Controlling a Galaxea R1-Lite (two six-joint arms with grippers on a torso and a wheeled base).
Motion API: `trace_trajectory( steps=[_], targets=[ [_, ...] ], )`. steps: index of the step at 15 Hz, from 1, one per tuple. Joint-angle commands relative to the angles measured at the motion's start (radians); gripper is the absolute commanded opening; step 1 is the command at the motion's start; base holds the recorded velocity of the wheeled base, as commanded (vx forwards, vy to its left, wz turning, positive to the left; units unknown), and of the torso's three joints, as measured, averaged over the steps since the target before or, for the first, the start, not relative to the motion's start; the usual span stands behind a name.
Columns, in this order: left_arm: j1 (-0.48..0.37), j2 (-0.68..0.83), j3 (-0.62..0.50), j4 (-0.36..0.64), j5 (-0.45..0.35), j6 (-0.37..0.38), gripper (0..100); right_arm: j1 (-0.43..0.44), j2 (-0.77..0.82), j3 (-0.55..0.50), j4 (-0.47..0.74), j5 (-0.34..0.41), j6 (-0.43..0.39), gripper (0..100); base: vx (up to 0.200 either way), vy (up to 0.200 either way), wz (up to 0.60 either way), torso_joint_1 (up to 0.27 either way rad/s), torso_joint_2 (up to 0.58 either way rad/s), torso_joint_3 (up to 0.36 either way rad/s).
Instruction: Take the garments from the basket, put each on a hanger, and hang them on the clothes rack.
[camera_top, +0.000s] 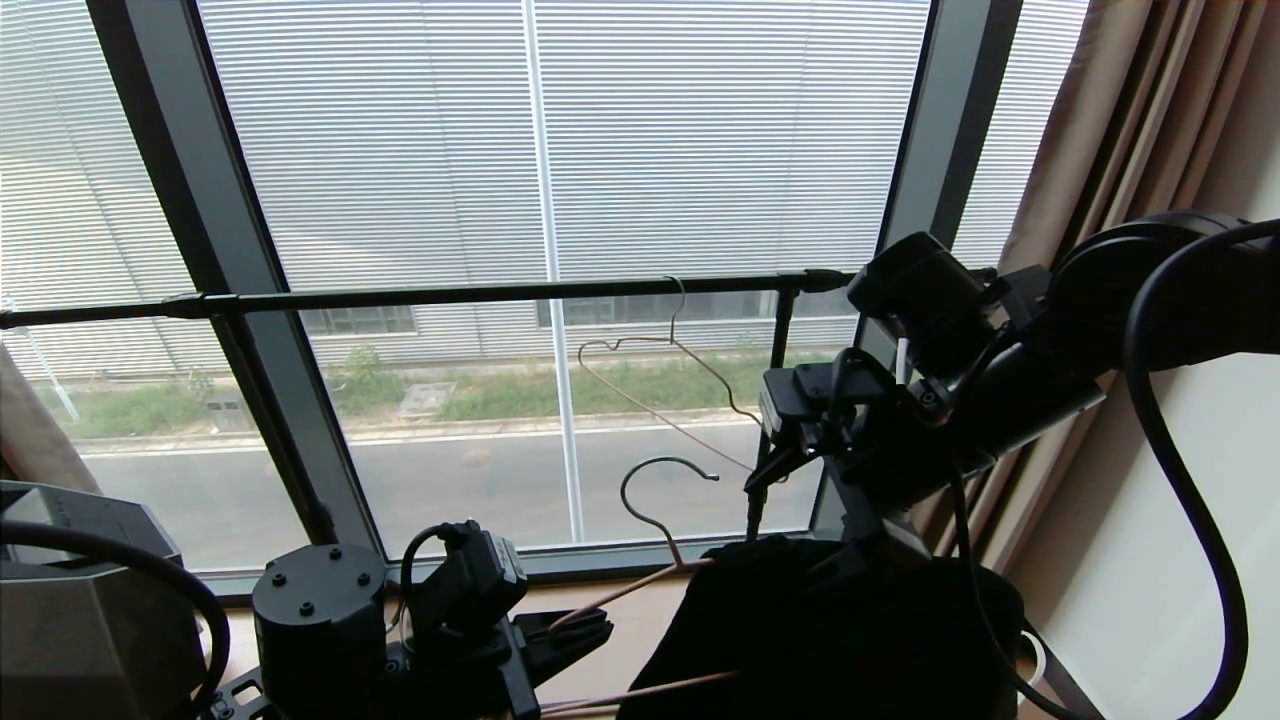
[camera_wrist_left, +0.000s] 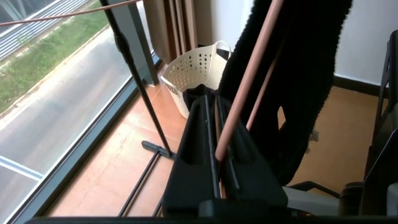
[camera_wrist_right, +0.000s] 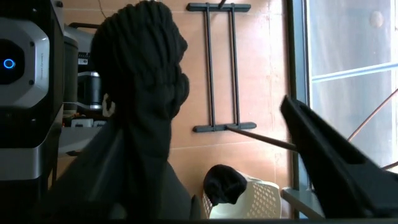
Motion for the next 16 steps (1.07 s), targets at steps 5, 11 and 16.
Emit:
trace_trajectory(
  steps=[5,11,16],
  targets=[
    [0.005,0.003,0.001,-0.015,0.000,-0.003,0,0.004,0.000,0.005,0.000,0.002,0.000,0,0.000,0.000,0.00,0.000,0.00,0.000],
    [0.013,0.009,0.003,-0.020,-0.005,0.000,0,0.004,-0.005,0.006,0.000,0.002,0.000,0,0.000,0.000,0.00,0.000,0.00,0.000],
    [0.019,0.012,0.003,-0.020,-0.002,-0.005,100,0.004,-0.008,0.005,-0.003,0.000,0.000,0,0.000,0.000,0.00,0.000,0.00,0.000]
  ],
)
